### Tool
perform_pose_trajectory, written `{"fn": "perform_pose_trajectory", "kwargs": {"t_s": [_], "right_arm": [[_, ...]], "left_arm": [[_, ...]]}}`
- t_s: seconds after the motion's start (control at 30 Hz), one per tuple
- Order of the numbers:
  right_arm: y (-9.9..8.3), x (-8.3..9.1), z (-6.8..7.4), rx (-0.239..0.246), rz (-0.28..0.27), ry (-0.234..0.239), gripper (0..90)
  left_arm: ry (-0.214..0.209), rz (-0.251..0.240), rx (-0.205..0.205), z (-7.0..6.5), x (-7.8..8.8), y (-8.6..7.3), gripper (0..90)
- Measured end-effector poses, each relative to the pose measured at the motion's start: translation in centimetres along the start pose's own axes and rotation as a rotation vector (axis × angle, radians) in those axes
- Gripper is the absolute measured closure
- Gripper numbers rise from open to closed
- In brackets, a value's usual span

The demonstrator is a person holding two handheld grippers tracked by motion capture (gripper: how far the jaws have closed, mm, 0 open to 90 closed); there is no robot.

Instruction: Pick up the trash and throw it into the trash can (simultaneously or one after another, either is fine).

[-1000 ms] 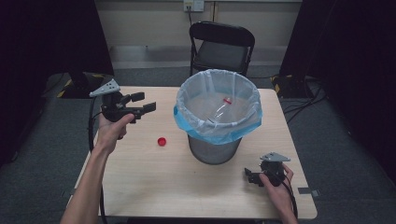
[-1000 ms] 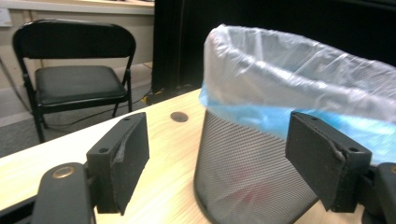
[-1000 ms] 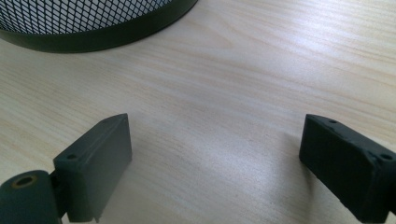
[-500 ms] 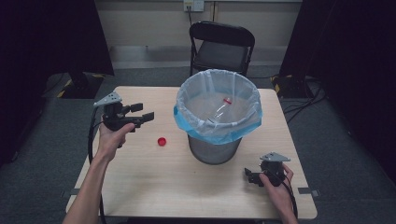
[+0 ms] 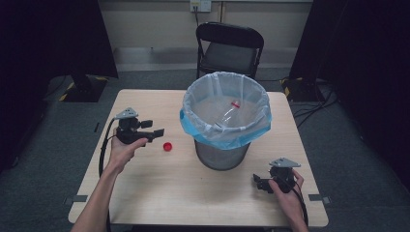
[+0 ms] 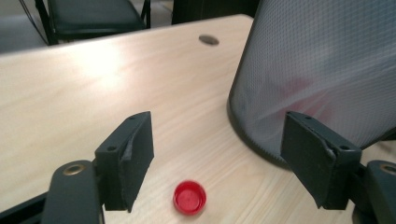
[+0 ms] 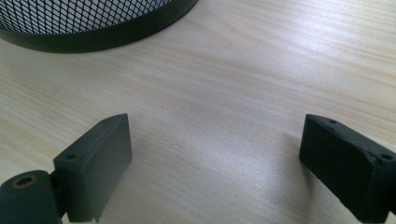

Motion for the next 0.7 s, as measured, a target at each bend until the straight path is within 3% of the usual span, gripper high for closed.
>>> {"fn": "perform_pose_trajectory", "kwargs": {"t_s": [0.1, 0.3, 0.47, 0.6, 0.7], "right_arm": [[0.0, 0.0, 0.0, 0.0, 0.0, 0.0, 8.5], [0.0, 0.0, 0.0, 0.0, 0.0, 0.0, 8.5], [0.0, 0.0, 0.0, -0.001, 0.0, 0.0, 8.5], [0.0, 0.0, 0.0, -0.001, 0.0, 0.0, 8.5], [0.0, 0.0, 0.0, 0.0, 0.0, 0.0, 8.5]], "left_arm": [[0.017, 0.022, -0.007, 0.1, -0.6, -0.8, 26.0], [-0.002, 0.093, -0.007, 0.0, -2.2, -2.7, 28.0], [-0.004, 0.141, -0.024, -0.2, -3.5, -3.3, 28.5], [-0.015, 0.164, -0.014, -0.2, -4.4, -3.9, 32.0], [-0.021, 0.203, -0.033, -0.2, -5.0, -4.5, 34.3]]}}
Point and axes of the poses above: each handheld gripper's, and its own axes: x roughly backward along the jaws, y roughly out of its top, z roughly to its left, the point moved 5 cm from there along -x, roughly forward along the jaws, and after that the axes turned 14 degrees about -x, right-handed, at the moved point
